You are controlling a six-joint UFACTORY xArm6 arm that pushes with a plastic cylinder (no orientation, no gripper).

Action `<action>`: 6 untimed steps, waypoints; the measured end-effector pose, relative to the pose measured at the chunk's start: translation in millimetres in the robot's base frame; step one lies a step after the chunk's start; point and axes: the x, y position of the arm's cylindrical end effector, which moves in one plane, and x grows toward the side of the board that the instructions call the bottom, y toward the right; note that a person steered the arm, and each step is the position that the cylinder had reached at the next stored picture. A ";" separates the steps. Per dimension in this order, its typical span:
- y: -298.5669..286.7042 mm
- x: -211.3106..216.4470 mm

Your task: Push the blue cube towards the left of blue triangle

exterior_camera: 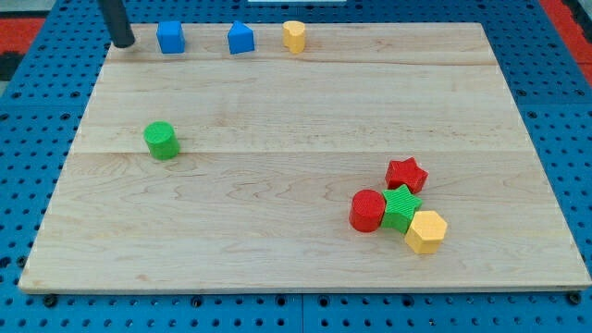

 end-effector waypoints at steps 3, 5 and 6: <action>166.1 -1.6; 210.8 10.8; 152.7 49.9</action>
